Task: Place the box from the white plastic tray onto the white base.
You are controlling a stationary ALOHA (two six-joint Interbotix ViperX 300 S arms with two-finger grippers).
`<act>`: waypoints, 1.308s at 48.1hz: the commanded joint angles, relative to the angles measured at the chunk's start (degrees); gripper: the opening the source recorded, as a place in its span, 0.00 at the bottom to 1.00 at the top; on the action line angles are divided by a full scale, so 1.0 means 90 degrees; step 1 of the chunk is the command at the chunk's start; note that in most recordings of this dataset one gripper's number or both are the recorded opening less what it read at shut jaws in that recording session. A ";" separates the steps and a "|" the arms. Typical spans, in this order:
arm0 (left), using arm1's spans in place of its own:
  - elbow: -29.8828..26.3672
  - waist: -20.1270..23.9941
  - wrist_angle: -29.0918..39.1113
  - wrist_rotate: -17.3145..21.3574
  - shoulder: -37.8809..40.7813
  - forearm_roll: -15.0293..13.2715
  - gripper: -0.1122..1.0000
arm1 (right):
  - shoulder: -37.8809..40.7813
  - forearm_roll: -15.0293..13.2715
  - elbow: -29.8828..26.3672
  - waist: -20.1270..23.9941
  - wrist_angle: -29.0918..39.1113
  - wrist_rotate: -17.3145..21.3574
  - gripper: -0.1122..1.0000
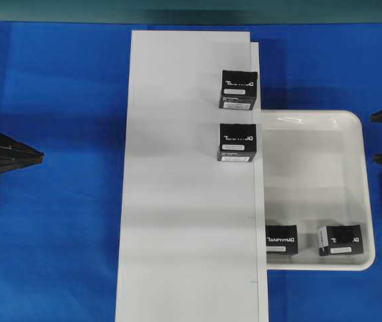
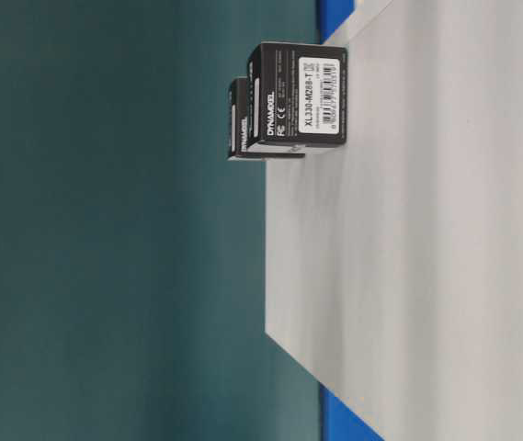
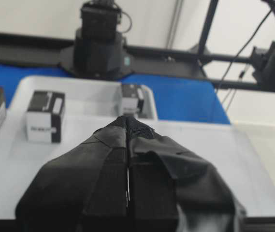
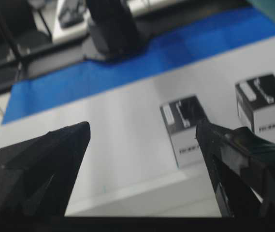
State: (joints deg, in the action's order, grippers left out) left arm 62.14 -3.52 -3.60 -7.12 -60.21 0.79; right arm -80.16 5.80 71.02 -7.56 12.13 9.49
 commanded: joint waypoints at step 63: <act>-0.0127 -0.0039 -0.1699 0.0010 0.0586 0.0020 0.04 | -0.0117 -0.0342 -0.0029 0.0010 -0.1084 -0.0811 0.97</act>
State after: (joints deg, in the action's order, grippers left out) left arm 62.14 -3.78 -17.67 -7.12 -54.84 0.79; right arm -81.21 2.81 70.93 -7.47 4.39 2.11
